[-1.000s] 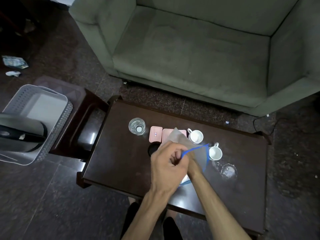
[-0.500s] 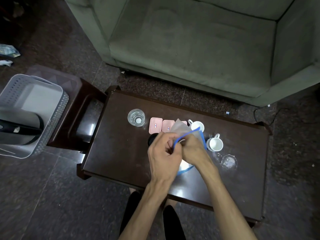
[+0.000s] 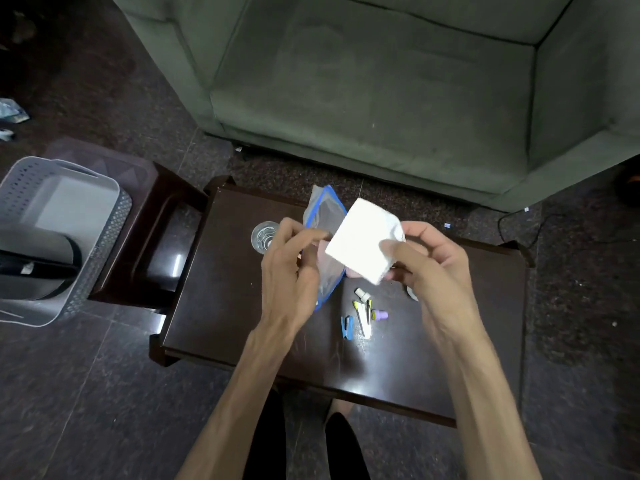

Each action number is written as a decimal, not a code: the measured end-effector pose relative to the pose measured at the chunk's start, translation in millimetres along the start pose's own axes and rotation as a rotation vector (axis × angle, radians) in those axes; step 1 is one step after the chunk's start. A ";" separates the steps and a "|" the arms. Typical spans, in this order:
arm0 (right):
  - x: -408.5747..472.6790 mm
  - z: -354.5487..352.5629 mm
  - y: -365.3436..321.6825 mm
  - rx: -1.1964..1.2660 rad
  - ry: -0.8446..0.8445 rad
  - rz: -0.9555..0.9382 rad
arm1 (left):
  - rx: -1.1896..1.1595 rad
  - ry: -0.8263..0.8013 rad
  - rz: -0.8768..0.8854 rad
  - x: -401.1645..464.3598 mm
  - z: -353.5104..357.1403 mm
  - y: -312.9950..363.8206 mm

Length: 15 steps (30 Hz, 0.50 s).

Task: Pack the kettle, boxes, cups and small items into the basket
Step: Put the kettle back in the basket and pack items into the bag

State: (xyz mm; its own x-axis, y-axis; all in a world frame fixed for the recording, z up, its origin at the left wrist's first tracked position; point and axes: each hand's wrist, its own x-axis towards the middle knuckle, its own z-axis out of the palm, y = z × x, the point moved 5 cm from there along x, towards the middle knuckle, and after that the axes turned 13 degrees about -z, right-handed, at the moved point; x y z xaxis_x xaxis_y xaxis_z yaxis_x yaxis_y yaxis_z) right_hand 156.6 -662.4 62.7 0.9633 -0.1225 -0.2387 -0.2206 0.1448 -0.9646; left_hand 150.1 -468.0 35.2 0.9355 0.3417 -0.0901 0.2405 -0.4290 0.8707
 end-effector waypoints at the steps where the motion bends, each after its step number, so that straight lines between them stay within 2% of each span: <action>1: -1.0 2.4 -1.7 0.008 -0.007 -0.002 | -0.018 -0.021 0.003 -0.6 1.2 2.2; 7: -9.0 11.7 -5.1 0.064 -0.019 -0.065 | -0.178 -0.099 -0.085 -5.9 -2.5 5.8; 9: -9.2 15.8 -6.2 0.101 -0.019 -0.064 | -0.292 -0.120 -0.162 -6.2 -10.1 5.1; 13: -3.7 23.6 -1.3 0.135 0.098 -0.009 | -0.733 -0.118 -0.589 5.0 -30.7 -11.6; 15: 2.7 25.6 9.9 0.135 0.187 0.076 | -0.923 -0.212 -0.738 9.7 -38.1 -21.7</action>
State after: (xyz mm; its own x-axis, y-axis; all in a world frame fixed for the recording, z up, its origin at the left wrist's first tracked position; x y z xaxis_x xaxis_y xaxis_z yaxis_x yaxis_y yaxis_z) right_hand 160.9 -636.1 55.3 0.8971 -0.2840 -0.3386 -0.2566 0.2891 -0.9223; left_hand 144.1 -423.6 33.8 0.6951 0.0718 -0.7153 0.5412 0.6028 0.5864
